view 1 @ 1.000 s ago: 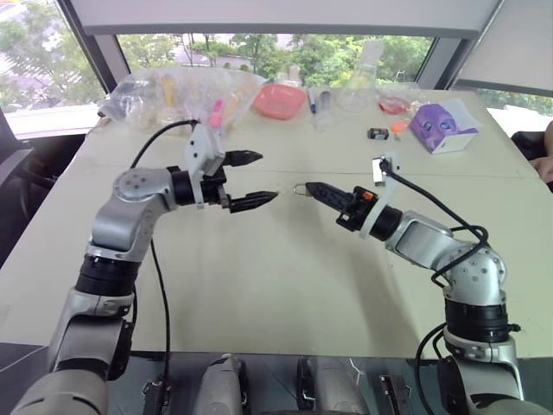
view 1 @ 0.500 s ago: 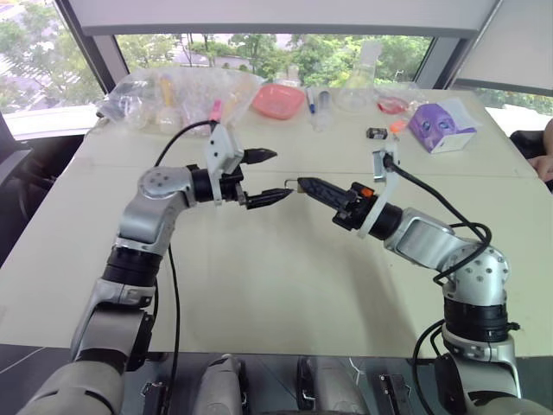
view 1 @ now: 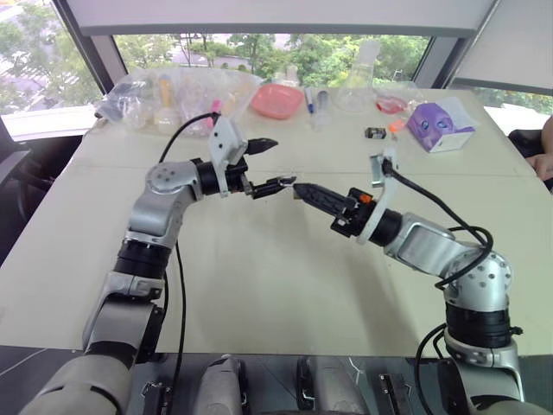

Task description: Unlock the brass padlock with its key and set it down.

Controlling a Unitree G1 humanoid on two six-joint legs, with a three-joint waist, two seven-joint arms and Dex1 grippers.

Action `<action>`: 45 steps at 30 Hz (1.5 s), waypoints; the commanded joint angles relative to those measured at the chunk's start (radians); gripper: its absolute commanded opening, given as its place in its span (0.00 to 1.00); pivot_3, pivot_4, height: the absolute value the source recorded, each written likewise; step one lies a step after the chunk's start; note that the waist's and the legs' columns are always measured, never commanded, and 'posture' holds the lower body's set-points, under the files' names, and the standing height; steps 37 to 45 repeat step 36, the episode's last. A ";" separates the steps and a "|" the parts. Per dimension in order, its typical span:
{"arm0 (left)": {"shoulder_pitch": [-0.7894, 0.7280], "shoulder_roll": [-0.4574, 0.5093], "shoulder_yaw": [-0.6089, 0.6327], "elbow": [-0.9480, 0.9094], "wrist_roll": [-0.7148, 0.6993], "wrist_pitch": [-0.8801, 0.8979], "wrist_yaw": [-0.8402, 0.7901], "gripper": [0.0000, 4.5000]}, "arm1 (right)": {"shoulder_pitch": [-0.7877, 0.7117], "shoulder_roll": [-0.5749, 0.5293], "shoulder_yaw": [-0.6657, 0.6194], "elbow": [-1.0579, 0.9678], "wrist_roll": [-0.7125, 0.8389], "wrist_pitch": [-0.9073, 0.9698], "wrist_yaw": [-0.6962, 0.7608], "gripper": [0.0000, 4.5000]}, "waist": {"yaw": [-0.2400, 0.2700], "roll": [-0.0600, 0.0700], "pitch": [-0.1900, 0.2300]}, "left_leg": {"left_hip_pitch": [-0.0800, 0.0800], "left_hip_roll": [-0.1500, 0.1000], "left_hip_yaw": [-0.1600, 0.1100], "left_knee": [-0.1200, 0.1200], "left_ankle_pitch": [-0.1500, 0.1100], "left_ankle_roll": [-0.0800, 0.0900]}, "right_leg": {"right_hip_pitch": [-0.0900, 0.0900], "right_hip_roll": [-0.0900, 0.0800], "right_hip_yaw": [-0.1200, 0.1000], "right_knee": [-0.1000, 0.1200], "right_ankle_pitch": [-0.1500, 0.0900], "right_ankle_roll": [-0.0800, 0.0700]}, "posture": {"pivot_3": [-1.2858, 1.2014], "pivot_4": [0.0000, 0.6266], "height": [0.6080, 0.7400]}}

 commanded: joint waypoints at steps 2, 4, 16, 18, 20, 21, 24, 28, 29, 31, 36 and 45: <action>0.055 0.066 0.024 -0.048 0.001 0.021 -0.021 0.99 | -0.016 0.003 -0.034 0.028 0.000 -0.029 -0.050 0.00 | 0.000 0.000 0.000 | 0.000 0.000 0.000 0.000 0.000 0.000 | 0.000 0.000 0.000 0.000 0.000 0.000 | 0.52 0.24 1.00; 0.086 0.098 0.027 -0.066 -0.008 0.052 -0.031 0.99 | -0.016 -0.003 -0.026 0.059 -0.020 -0.019 -0.073 0.00 | 0.000 0.000 0.000 | 0.000 0.000 0.000 0.000 0.000 0.000 | 0.000 0.000 0.000 0.000 0.000 0.000 | 0.52 0.24 1.00; 0.344 0.247 0.144 -0.459 -0.251 0.458 0.000 1.00 | -0.080 0.092 0.006 0.407 -0.147 0.071 -0.232 0.11 | 0.000 0.000 0.000 | 0.000 0.000 0.000 0.000 0.000 0.000 | 0.000 -0.002 0.001 0.000 0.000 0.000 | 0.52 0.24 1.00; 0.361 0.241 0.149 -0.480 -0.252 0.476 0.037 1.00 | -0.091 0.080 0.018 0.428 -0.210 0.086 -0.227 0.30 | -0.001 0.001 0.000 | 0.000 0.000 -0.001 0.000 0.000 0.000 | 0.000 -0.001 0.001 0.000 0.000 0.000 | 0.52 0.24 1.00; 0.377 0.228 0.157 -0.499 -0.266 0.492 0.068 1.00 | -0.096 0.068 0.023 0.399 -0.229 0.116 -0.181 0.54 | -0.002 0.001 0.000 | 0.000 0.000 -0.001 0.000 0.000 -0.001 | 0.000 -0.001 0.001 0.000 0.000 0.000 | 0.52 0.24 1.00; 0.385 0.224 0.160 -0.509 -0.271 0.497 0.080 1.00 | -0.098 0.060 0.025 0.381 -0.240 0.126 -0.163 0.65 | -0.002 0.001 0.000 | 0.000 0.000 -0.001 0.000 0.000 0.000 | -0.001 -0.001 0.001 0.001 0.000 0.000 | 0.52 0.24 1.00; 0.401 0.216 0.164 -0.533 -0.285 0.509 0.106 1.00 | -0.096 0.041 0.025 0.340 -0.280 0.151 -0.138 0.99 | -0.001 0.001 0.000 | 0.000 0.000 -0.001 0.000 0.000 -0.001 | 0.000 -0.001 0.001 0.000 0.000 0.000 | 0.52 0.24 1.00; 0.423 0.217 0.178 -0.569 -0.310 0.530 0.135 1.00 | -0.034 -0.192 0.065 0.131 -0.407 0.213 -0.043 0.99 | 0.011 0.002 0.001 | -0.001 -0.001 -0.001 0.000 0.000 0.000 | 0.000 -0.002 0.001 0.000 0.000 0.000 | 0.52 0.24 1.00; 0.427 0.219 0.181 -0.574 -0.316 0.534 0.139 1.00 | -0.017 -0.235 0.063 0.100 -0.426 0.211 -0.015 0.99 | 0.011 0.002 0.001 | -0.001 -0.001 -0.001 0.000 -0.001 0.001 | 0.000 -0.003 0.001 -0.001 0.000 0.000 | 0.52 0.24 1.00; 0.438 0.227 0.188 -0.581 -0.325 0.539 0.145 1.00 | 0.034 -0.322 0.042 0.036 -0.455 0.182 0.073 0.99 | 0.007 0.001 0.001 | -0.001 -0.001 -0.001 0.000 -0.001 0.001 | 0.000 -0.003 0.001 -0.003 0.000 0.000 | 0.52 0.24 1.00; 0.467 0.226 0.209 -0.582 -0.334 0.547 0.174 1.00 | 0.209 -0.411 -0.076 -0.112 -0.500 0.031 0.289 0.99 | 0.001 0.001 0.001 | 0.001 0.000 -0.001 -0.002 -0.001 0.001 | 0.000 0.000 0.001 -0.002 0.000 0.000 | 0.52 0.24 1.00; 0.467 0.226 0.209 -0.582 -0.334 0.547 0.174 1.00 | 0.209 -0.411 -0.076 -0.112 -0.500 0.031 0.289 0.99 | 0.001 0.001 0.001 | 0.001 0.000 -0.001 -0.002 -0.001 0.001 | 0.000 0.000 0.001 -0.002 0.000 0.000 | 0.52 0.24 1.00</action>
